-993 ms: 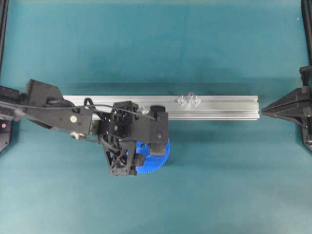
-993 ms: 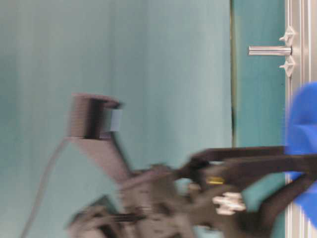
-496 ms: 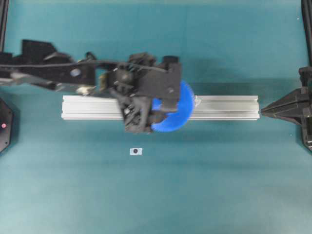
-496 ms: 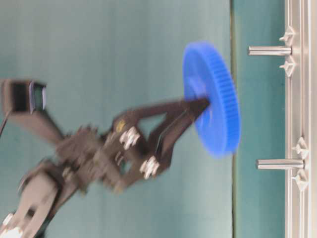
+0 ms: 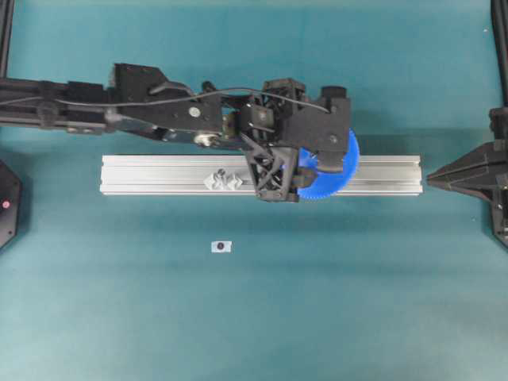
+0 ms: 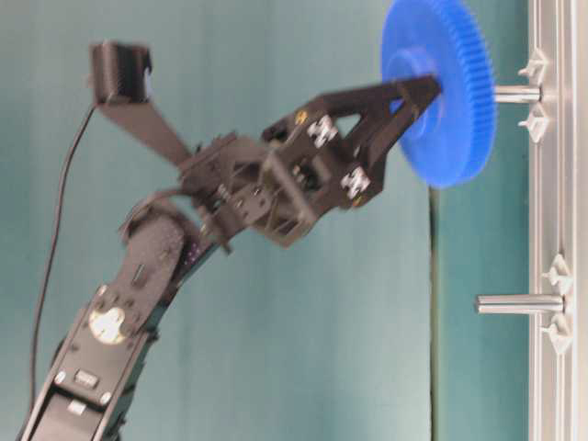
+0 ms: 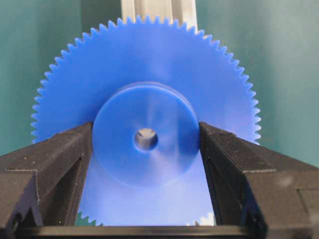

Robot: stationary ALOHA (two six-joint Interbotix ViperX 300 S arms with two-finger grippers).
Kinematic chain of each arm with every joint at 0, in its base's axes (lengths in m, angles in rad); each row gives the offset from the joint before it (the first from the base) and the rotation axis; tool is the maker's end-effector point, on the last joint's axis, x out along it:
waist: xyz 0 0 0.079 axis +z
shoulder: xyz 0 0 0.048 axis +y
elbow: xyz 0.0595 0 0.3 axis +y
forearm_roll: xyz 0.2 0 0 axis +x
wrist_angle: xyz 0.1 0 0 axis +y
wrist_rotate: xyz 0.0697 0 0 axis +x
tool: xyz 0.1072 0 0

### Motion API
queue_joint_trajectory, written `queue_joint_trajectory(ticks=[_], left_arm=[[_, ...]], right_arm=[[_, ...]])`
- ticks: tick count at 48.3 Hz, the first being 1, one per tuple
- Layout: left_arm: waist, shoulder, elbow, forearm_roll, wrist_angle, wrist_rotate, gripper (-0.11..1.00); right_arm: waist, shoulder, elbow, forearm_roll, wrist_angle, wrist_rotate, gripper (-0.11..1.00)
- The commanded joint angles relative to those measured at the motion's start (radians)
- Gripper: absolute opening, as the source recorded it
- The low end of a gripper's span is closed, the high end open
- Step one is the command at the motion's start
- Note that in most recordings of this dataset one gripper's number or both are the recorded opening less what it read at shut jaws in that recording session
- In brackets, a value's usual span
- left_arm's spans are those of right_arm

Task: Find the location of the shaft and insert the large gear.
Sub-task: 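Carry the upright gear over the rail toward the right shaft, then align the gear's center hole with the shaft end using the left gripper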

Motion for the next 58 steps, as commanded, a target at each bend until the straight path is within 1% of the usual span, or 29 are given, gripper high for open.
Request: queue_joint_trajectory(ticks=[1,19,35,44,58], left_arm=[[0.003,-0.014,-0.031,0.003,-0.012,0.002,0.71],[0.035,0.005,-0.029,0.003,-0.006,0.002,0.71],[0.066,0.002,-0.032,0.003,0.049,0.006,0.71],[0.066,0.008,-0.032,0.003,0.051,0.005,0.71],[0.038,-0.006,-0.035,0.003,0.107,-0.003,0.71]], right_arm=[[-0.006,0.002,-0.006,-0.002,-0.005,0.008,0.02],[-0.011,-0.005,0.002,-0.002,-0.003,0.008,0.02],[-0.011,-0.005,0.002,-0.002,-0.005,0.008,0.02],[-0.011,-0.005,0.002,-0.002,-0.005,0.008,0.02],[-0.011,-0.005,0.011,-0.002,-0.009,0.009,0.02]])
